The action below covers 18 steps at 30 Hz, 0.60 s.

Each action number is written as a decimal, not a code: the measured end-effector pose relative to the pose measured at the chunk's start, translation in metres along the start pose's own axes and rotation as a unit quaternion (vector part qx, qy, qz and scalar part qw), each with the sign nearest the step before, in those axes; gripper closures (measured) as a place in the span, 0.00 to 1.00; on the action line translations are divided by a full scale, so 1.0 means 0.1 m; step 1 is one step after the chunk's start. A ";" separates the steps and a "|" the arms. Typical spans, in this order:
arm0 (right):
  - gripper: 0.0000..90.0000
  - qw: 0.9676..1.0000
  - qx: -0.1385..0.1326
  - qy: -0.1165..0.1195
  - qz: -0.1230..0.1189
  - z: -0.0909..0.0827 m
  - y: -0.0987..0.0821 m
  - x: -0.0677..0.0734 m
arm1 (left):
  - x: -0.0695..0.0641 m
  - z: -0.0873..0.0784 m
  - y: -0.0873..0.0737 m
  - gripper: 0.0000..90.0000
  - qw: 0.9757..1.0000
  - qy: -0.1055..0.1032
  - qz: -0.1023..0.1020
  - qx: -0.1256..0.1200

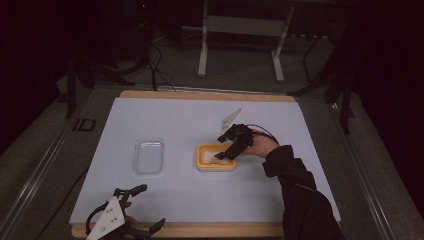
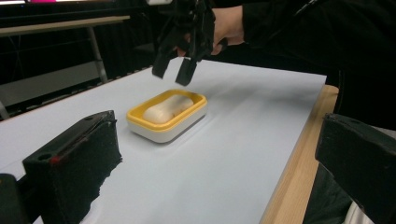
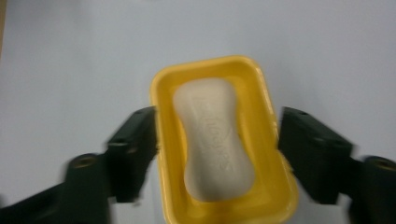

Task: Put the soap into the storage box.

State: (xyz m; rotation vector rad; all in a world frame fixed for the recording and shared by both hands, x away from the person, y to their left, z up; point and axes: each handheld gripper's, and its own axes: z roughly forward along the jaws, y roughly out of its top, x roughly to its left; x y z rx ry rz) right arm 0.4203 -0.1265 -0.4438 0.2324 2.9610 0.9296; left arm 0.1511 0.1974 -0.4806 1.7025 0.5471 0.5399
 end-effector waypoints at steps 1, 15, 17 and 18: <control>0.20 1.000 0.000 -0.006 0.015 -0.02 0.00 0.00 | 0.00 0.00 0.00 0.00 1.000 0.000 -0.001 0.000; 0.15 0.993 0.005 -0.072 0.097 -0.12 -0.18 0.12 | 0.00 0.01 0.00 0.00 1.000 -0.001 -0.001 0.002; 0.15 0.992 0.001 -0.075 0.102 -0.13 -0.20 0.14 | 0.00 0.01 0.00 0.00 1.000 -0.001 -0.001 0.002; 0.15 0.988 -0.001 -0.089 0.123 -0.14 -0.24 0.16 | 0.00 0.01 0.00 0.00 1.000 -0.001 -0.001 0.002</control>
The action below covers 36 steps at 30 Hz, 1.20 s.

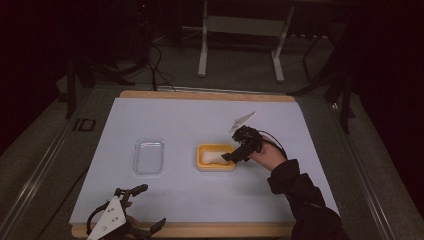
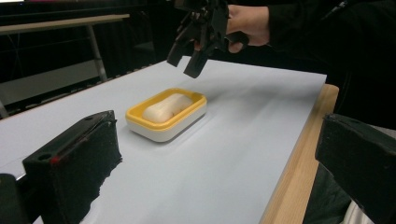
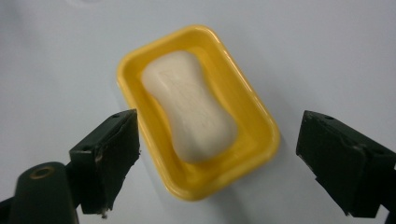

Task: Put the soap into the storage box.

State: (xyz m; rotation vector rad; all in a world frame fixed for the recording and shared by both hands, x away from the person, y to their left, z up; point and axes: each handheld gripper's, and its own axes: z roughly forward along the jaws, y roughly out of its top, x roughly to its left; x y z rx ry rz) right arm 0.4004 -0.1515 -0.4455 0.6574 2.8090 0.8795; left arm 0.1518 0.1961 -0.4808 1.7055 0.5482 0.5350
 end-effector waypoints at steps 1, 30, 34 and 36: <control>0.15 1.000 -0.002 -0.003 0.003 0.00 -0.02 0.01 | 0.00 0.00 0.00 0.00 1.000 0.000 0.000 0.000; 0.15 0.983 -0.086 -0.095 0.132 -0.29 -0.86 0.26 | 0.00 0.02 0.00 0.00 1.000 -0.003 0.003 0.008; 0.15 0.981 -0.090 -0.095 0.140 -0.32 -0.96 0.31 | -0.01 0.03 0.00 0.00 1.000 -0.005 0.005 0.010; 0.15 0.981 -0.089 -0.093 0.143 -0.32 -0.99 0.33 | -0.01 0.03 0.00 0.00 1.000 -0.006 0.005 0.010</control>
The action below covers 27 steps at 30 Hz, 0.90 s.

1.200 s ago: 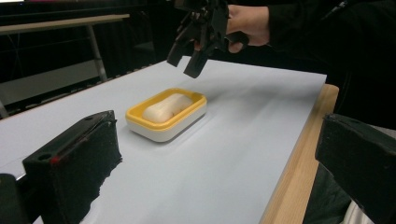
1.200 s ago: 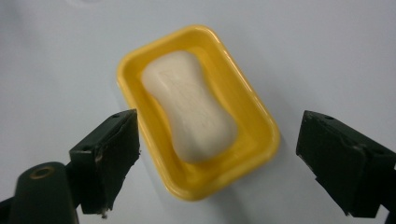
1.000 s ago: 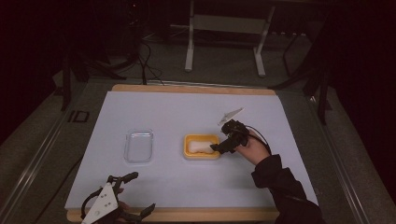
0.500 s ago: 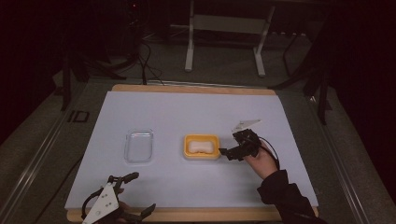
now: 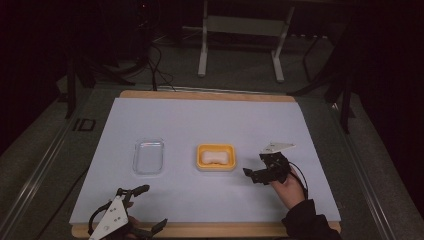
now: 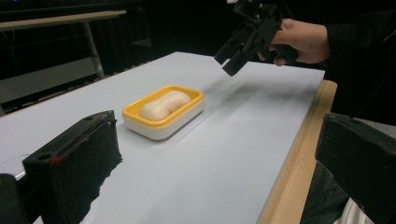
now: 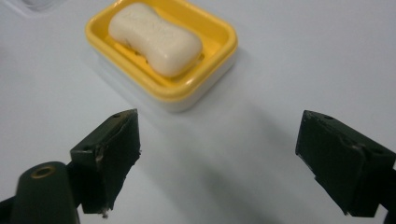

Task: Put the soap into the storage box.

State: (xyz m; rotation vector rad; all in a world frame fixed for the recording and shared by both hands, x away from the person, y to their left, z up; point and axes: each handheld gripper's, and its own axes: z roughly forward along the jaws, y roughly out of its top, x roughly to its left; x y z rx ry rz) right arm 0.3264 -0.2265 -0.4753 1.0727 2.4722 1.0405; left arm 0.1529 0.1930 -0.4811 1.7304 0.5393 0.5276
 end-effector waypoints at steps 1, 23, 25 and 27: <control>0.15 1.000 0.000 -0.004 0.002 -0.01 -0.02 0.01 | 0.00 0.00 0.00 0.00 1.000 0.000 0.000 0.001; 0.15 0.999 -0.020 -0.029 0.014 -0.08 -0.20 0.03 | 0.00 0.02 0.02 0.00 1.000 -0.007 -0.004 -0.005; 0.15 0.999 -0.020 -0.028 0.015 -0.08 -0.20 0.02 | 0.00 0.02 0.02 0.00 1.000 -0.008 -0.002 -0.002; 0.15 0.999 -0.020 -0.027 0.014 -0.07 -0.20 0.02 | 0.00 0.02 0.02 0.00 1.000 -0.008 -0.002 -0.002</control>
